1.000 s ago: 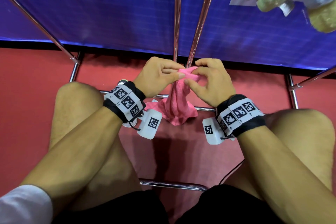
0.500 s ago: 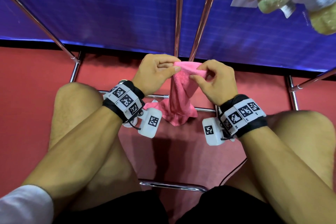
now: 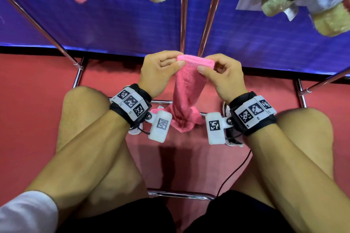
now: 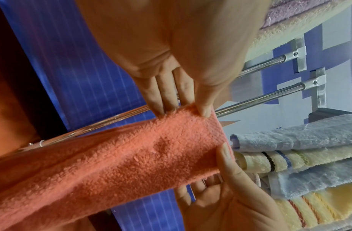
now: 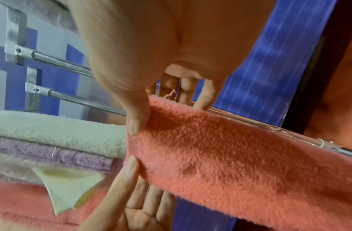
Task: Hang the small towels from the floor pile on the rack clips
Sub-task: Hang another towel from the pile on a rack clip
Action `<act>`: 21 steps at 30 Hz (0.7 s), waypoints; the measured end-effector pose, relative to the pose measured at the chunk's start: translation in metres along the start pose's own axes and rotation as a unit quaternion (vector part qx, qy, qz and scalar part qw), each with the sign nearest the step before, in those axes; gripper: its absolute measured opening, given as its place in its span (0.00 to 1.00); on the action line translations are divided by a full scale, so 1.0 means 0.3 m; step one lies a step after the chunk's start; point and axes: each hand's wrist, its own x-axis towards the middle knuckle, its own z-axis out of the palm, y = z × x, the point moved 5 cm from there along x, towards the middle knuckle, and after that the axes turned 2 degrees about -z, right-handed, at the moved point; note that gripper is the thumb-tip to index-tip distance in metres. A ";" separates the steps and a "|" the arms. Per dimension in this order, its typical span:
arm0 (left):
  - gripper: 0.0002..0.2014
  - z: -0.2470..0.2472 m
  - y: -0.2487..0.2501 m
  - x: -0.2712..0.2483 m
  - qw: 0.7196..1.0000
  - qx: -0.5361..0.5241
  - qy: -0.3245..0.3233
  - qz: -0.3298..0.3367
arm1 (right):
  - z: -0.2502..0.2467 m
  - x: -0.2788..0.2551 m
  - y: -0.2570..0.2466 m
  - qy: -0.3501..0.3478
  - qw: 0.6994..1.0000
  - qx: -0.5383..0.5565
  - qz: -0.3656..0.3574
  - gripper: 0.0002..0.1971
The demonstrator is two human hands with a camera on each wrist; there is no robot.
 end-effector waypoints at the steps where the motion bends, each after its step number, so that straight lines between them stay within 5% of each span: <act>1: 0.11 0.007 0.003 -0.004 1.000 -0.005 -0.001 0.002 | -0.005 -0.001 -0.004 0.001 1.000 0.008 0.001 0.09; 12: 0.13 -0.003 0.108 -0.050 0.999 -0.038 0.021 0.003 | -0.013 -0.036 -0.155 0.044 0.998 0.039 0.013 0.07; 21: 0.13 -0.056 0.493 -0.056 0.995 -0.057 0.034 0.075 | -0.040 0.046 -0.539 0.012 0.994 -0.001 -0.109 0.05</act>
